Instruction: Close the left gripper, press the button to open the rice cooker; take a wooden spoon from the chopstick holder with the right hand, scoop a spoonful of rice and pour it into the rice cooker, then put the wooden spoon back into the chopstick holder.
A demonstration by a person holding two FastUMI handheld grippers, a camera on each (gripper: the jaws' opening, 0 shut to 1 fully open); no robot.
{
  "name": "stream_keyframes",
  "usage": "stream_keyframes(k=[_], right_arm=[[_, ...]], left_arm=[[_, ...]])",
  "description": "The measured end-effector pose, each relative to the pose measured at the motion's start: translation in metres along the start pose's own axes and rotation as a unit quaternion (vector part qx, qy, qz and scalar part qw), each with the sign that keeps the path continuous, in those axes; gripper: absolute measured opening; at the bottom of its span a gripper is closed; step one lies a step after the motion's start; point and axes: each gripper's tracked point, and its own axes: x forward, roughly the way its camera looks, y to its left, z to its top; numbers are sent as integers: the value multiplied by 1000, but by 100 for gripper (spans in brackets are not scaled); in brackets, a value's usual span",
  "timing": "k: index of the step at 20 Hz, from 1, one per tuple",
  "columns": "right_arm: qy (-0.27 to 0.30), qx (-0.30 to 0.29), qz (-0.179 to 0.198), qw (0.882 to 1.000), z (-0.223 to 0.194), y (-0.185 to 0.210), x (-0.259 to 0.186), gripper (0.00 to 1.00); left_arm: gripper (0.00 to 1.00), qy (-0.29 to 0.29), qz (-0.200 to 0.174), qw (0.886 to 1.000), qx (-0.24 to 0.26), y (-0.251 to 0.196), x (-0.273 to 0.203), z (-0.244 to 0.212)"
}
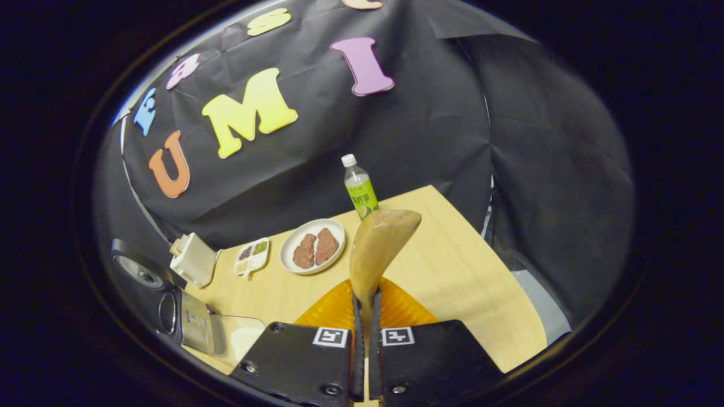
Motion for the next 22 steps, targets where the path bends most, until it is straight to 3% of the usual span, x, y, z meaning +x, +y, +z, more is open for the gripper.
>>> stream_keyframes(k=[6,12,16,22], right_arm=[[-28,-37,42,998,10,107,-52,8],[-17,-73,67,995,-37,195,-53,8],[7,-113,47,993,-86,210,-30,8],[18,-177,-10,984,-131,193,5,8]], left_arm=[[95,-14,-11,1000,-5,40,-4,0],[95,-20,-24,1000,5,71,-11,-5],[94,-12,-18,1000,5,90,-15,-10],[95,10,-10,1000,2,109,-17,-20]])
